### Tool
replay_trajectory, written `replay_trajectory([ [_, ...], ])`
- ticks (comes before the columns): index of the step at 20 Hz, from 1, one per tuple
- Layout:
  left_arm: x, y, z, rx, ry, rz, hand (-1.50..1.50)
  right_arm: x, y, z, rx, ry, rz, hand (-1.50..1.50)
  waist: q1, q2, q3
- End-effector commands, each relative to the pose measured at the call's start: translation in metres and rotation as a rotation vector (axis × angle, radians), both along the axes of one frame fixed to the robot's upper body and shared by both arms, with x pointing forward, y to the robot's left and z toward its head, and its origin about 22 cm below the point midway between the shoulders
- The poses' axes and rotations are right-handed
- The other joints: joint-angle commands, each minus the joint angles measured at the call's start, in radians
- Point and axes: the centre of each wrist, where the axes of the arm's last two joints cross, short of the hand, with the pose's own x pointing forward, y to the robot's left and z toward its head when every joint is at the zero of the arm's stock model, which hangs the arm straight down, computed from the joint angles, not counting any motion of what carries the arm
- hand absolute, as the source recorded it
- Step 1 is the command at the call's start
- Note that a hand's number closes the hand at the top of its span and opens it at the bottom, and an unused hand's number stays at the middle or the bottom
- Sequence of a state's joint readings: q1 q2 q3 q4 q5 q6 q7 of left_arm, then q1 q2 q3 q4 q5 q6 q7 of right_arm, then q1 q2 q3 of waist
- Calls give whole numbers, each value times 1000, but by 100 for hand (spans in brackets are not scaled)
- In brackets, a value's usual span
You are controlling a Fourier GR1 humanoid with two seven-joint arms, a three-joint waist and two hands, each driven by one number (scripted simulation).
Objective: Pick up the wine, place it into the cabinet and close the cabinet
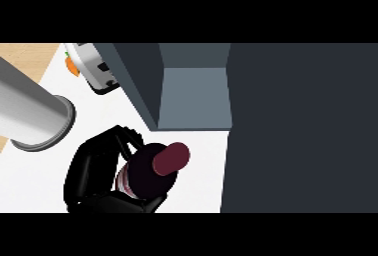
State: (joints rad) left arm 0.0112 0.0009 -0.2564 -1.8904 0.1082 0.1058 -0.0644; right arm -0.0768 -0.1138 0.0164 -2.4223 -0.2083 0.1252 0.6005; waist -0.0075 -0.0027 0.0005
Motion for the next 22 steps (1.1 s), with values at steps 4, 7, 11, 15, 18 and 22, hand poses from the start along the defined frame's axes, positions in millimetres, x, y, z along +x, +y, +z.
replay_trajectory([
  [4,8,-55,31,-53,12,-48,150,-13,-7,5,43,-51,26,-150,-3,2,0],
  [7,9,-69,46,-48,20,-48,150,-29,0,14,46,-54,48,-150,-6,0,0],
  [11,26,-88,50,-19,-4,-21,150,-32,-4,22,21,-28,58,-150,-8,1,-1],
  [15,30,-110,48,-9,1,36,150,-27,-8,12,29,-52,61,-150,-12,2,0],
  [18,40,-115,71,-18,8,33,150,-28,-6,-3,22,-34,32,-150,-7,1,0],
  [22,33,-121,55,15,2,62,150,-40,-16,19,-11,-52,59,-150,-8,-1,0],
])
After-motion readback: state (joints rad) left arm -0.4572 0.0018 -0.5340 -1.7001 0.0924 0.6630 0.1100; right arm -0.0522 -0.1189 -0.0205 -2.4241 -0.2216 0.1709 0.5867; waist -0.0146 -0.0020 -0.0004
